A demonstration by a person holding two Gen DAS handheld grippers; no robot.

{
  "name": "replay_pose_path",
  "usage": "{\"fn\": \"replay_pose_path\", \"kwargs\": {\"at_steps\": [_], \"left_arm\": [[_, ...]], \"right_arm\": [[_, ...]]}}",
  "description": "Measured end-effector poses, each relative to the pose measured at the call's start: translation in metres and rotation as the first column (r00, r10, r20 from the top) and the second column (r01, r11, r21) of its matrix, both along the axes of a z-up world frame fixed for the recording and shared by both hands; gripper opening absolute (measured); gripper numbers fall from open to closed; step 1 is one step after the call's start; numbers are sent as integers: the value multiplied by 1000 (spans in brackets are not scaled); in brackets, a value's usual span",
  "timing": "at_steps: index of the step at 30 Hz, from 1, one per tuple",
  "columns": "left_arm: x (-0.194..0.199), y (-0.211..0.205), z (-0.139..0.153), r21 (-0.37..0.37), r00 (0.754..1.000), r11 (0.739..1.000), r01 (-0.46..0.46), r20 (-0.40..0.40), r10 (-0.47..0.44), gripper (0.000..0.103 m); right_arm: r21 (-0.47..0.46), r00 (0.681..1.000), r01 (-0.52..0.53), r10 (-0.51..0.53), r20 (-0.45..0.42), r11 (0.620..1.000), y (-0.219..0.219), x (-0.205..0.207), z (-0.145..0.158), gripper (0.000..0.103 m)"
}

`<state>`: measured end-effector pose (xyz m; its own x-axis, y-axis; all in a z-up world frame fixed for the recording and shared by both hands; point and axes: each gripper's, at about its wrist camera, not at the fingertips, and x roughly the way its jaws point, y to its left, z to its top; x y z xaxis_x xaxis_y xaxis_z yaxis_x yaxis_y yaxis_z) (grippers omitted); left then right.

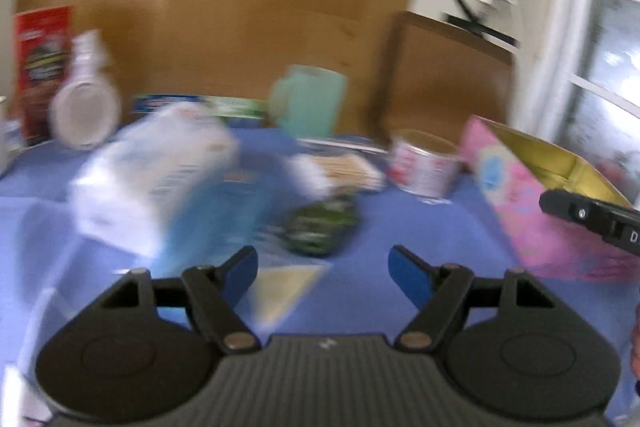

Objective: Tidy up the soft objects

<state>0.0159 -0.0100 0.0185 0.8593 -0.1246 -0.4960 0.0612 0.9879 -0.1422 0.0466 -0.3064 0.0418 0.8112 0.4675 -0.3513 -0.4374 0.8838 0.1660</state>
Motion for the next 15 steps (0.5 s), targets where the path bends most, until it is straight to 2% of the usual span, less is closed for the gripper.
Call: {"fn": "replay_pose_path", "kwargs": {"at_steps": [3, 5, 7, 8, 9, 12, 13, 15], "left_arm": [[-5, 18, -2, -21, 999, 999, -34, 38, 35, 74], [-9, 18, -8, -23, 998, 1000, -18, 61, 20, 75], [-13, 10, -10, 13, 995, 1000, -12, 94, 11, 75], [-17, 8, -7, 14, 992, 1000, 1, 130, -3, 80], [-22, 7, -6, 17, 987, 1000, 14, 157, -16, 81], [-28, 8, -4, -1, 980, 1000, 26, 198, -25, 82], [-28, 11, -3, -22, 979, 999, 25, 201, -20, 82], [-28, 21, -4, -77, 979, 997, 19, 202, -3, 82]], "right_arm": [[-15, 996, -66, 65, -60, 998, 28, 33, 8, 26], [-40, 989, -105, 100, -106, 994, 47, 66, 20, 28], [-114, 983, -146, 131, -125, 983, 68, 97, 28, 28], [-172, 983, -156, 136, -123, 973, 80, 111, 31, 33], [-235, 977, -186, 155, -144, 954, 94, 128, 33, 40], [-350, 959, -249, 180, -217, 903, 138, 163, 28, 43], [-380, 955, -267, 190, -229, 886, 151, 171, 24, 46], [-443, 947, -294, 195, -257, 847, 178, 185, 11, 58]]}}
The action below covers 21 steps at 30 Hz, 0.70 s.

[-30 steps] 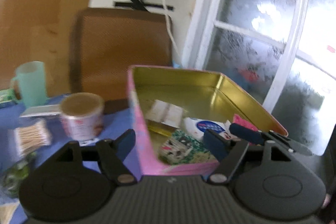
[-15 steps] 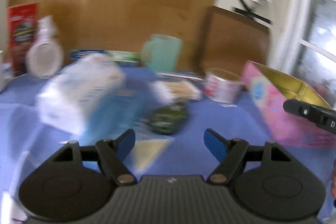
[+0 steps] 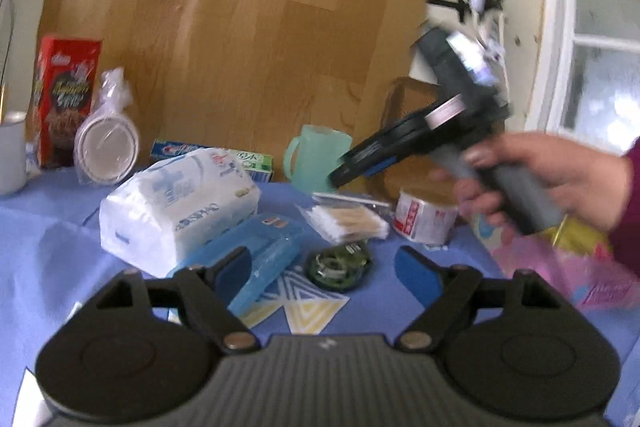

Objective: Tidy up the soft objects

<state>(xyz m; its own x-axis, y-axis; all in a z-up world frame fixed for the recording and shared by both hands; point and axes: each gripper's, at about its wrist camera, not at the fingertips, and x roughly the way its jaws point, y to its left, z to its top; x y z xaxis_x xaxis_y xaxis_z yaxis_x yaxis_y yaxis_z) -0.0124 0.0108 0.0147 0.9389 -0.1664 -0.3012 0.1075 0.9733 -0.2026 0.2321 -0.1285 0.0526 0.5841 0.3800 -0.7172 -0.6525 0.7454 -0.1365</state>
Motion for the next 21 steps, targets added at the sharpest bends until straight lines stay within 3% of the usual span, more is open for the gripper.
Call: {"fn": "replay_pose_path", "kwargs": {"at_steps": [3, 7, 9, 11, 16, 21], "left_arm": [[1, 18, -1, -103, 1000, 995, -1, -5, 0, 84], [3, 28, -3, -161, 1000, 987, 1, -9, -3, 84], [2, 26, -3, -156, 1000, 988, 6, -2, -6, 84], [1, 25, -2, -148, 1000, 989, 9, 7, -8, 84], [0, 27, -3, -152, 1000, 988, 1, 10, 0, 86], [-1, 26, -3, -149, 1000, 989, -13, 12, 15, 86]], "right_arm": [[-151, 1000, 2, -2, 1, 989, 31, 18, -28, 60], [-212, 998, 53, -47, 34, 976, 48, 39, -43, 59], [-169, 997, 72, -75, -8, 983, 43, 46, -40, 31], [-169, 995, 89, -78, 69, 982, 39, 40, -31, 15], [-44, 982, 125, -118, 145, 991, 6, 16, 10, 12], [172, 987, 49, -74, 141, 984, -26, -43, 61, 12]]}}
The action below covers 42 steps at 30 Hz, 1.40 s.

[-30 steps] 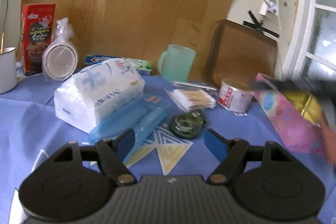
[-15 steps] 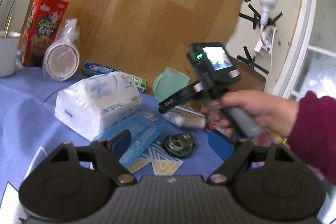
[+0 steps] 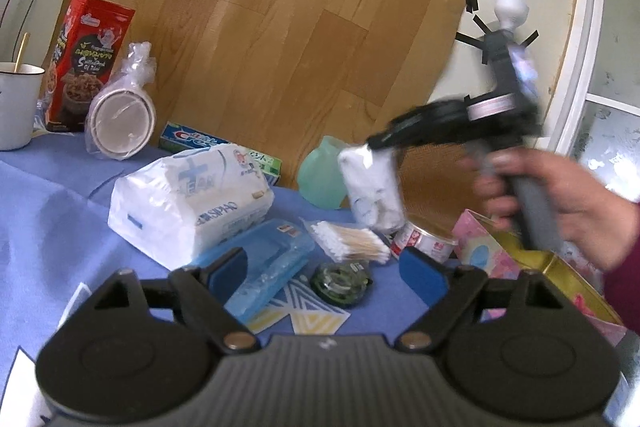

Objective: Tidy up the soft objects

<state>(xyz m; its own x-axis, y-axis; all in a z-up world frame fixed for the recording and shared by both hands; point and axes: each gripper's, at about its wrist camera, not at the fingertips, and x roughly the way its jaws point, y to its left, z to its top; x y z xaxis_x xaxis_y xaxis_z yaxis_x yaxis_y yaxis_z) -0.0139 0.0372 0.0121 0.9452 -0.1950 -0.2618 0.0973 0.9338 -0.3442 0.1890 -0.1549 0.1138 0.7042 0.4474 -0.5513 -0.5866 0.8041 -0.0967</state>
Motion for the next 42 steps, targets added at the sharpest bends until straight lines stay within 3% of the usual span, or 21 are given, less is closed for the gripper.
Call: {"fn": "replay_pose_path", "kwargs": {"at_steps": [3, 6, 11, 13, 14, 16, 17, 18, 21, 23, 26, 29, 35, 39, 42], "left_arm": [[-2, 1, 0, -7, 1000, 1000, -5, 4, 5, 86], [-1, 3, -1, -16, 1000, 1000, -10, -5, 10, 86], [2, 2, -1, -9, 1000, 1000, 4, -25, -5, 86], [5, 0, -1, 4, 999, 1000, 20, -38, -20, 86], [6, -2, -2, 13, 999, 999, 29, -45, -29, 86], [9, -6, -2, 35, 997, 998, 43, -62, -41, 86], [10, -8, -2, 46, 996, 998, 49, -72, -46, 86], [12, -11, -2, 59, 995, 997, 59, -83, -54, 86], [16, -20, -2, 88, 990, 993, 84, -121, -73, 86], [19, -28, -1, 65, 982, 990, 123, -149, -112, 86], [26, -47, 1, 21, 962, 977, 212, -182, -205, 86], [36, -80, 6, 49, 938, 954, 297, -199, -282, 86], [64, -147, 2, 133, 883, 893, 429, -270, -384, 86], [76, -168, -15, 128, 849, 878, 461, -352, -394, 86], [69, -171, -20, 161, 863, 883, 441, -348, -367, 82]], "right_arm": [[167, 998, -48, 52, -20, 985, -29, -45, 23, 12], [320, 995, -66, 85, -48, 945, -63, -84, 26, 12], [454, 979, 23, 73, -191, 891, -117, -130, -13, 12], [439, 977, 84, 12, -211, 895, -127, -145, -31, 14], [423, 984, 114, -42, -176, 899, -134, -154, -35, 18], [296, 976, 216, -208, -60, 930, -139, -169, -35, 32], [257, 966, 251, -260, -1, 933, -140, -175, -38, 44], [252, 964, 255, -267, 14, 933, -142, -180, -42, 47], [275, 976, 216, -215, -34, 937, -152, -191, -54, 47], [266, 982, 188, -178, -59, 946, -153, -199, -66, 48], [217, 986, 142, -119, -117, 966, -149, -207, -87, 59], [192, 982, 142, -113, -154, 971, -147, -217, -100, 69], [139, 980, 172, -156, -123, 975, -148, -211, -109, 83], [136, 984, 150, -135, -118, 979, -143, -200, -115, 86], [134, 991, 105, -92, -97, 985, -131, -195, -122, 87]]}}
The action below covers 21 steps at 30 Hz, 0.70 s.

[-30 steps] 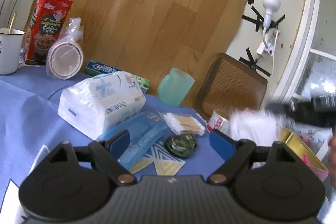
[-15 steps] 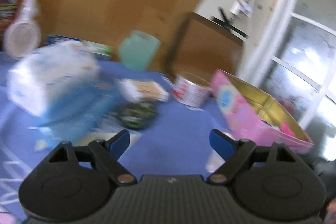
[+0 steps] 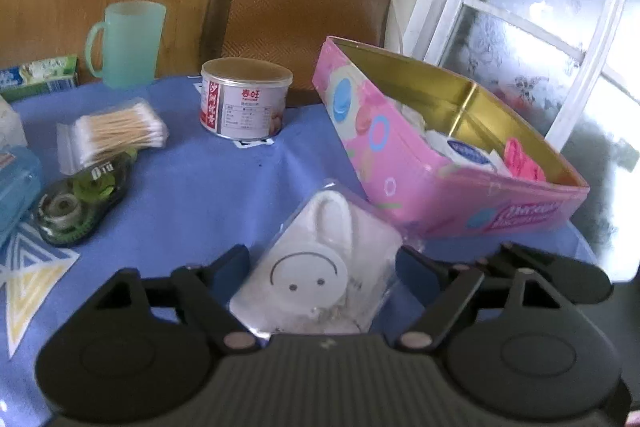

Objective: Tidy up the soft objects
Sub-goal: 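Grasp the clear bag with the left gripper and lift it, then drop the clear bag into the pink tin box with the left gripper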

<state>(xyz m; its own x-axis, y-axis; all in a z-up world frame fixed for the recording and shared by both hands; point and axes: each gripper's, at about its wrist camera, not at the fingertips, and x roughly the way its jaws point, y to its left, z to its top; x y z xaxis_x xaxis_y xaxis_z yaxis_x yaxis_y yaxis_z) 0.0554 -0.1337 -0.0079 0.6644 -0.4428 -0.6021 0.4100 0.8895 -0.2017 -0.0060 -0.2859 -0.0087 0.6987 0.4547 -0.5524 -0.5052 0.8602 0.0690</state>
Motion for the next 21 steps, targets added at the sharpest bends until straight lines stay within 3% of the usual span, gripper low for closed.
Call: {"fn": "replay_pose_path", "kwargs": {"at_steps": [2, 4, 7, 13, 21], "left_arm": [[-5, 8, 4, -16, 999, 999, -48, -2, 48, 82], [-12, 24, 14, -85, 997, 993, -82, 5, 83, 80], [-28, 34, 37, -138, 993, 987, -82, 68, 92, 78], [-35, 4, 78, -88, 976, 996, -35, 212, 53, 78], [-14, -65, 114, -69, 950, 991, 111, 300, -86, 79]], "right_arm": [[-18, 999, -30, 30, 30, 999, 10, -2, 1, 85], [-20, 996, -54, 56, 76, 998, 15, -10, 2, 78], [-45, 984, -56, 63, 167, 997, 23, -23, 6, 67], [-5, 953, 10, -8, 304, 1000, 9, -32, 29, 65], [67, 888, 200, -210, 409, 978, -45, -25, 54, 64]]}}
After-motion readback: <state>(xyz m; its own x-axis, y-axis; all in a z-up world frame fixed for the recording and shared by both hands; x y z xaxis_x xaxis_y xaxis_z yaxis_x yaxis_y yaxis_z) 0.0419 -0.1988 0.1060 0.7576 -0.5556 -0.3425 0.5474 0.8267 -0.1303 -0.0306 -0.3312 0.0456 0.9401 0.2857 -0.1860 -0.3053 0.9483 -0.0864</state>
